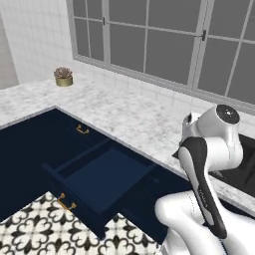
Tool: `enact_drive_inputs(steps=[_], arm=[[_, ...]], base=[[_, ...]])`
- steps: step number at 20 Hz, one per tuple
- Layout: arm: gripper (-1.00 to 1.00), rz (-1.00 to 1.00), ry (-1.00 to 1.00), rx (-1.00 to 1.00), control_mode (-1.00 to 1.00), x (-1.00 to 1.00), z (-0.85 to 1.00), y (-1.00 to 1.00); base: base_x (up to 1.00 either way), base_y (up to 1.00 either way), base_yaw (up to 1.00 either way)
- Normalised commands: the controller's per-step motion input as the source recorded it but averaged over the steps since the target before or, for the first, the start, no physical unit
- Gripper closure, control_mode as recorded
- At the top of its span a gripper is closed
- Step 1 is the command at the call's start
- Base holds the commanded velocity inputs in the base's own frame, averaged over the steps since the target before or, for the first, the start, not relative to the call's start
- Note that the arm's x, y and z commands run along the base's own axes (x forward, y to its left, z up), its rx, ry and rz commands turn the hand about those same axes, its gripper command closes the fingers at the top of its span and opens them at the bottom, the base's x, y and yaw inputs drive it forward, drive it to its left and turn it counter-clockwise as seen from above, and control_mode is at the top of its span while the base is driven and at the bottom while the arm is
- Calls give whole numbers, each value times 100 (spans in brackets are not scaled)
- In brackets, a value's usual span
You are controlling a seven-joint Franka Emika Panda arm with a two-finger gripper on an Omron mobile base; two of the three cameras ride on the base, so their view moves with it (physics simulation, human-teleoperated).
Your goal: Take a straw from the drawer in front and place it inside the glass cup on the dining counter.
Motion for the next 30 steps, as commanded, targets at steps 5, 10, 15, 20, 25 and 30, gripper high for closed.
enact_drive_inputs(steps=[5,10,15,20,25,30], arm=[[100,0,0,0,100,0,0,0],[100,0,0,0,100,0,0,0],[100,0,0,0,100,0,0,0],[100,0,0,0,100,0,0,0],[100,0,0,0,100,0,0,0],[100,0,0,0,100,0,0,0]], base=[[-91,-6,32],[-83,40,49],[-68,59,51],[-39,72,45],[2,100,16],[20,100,-2]])
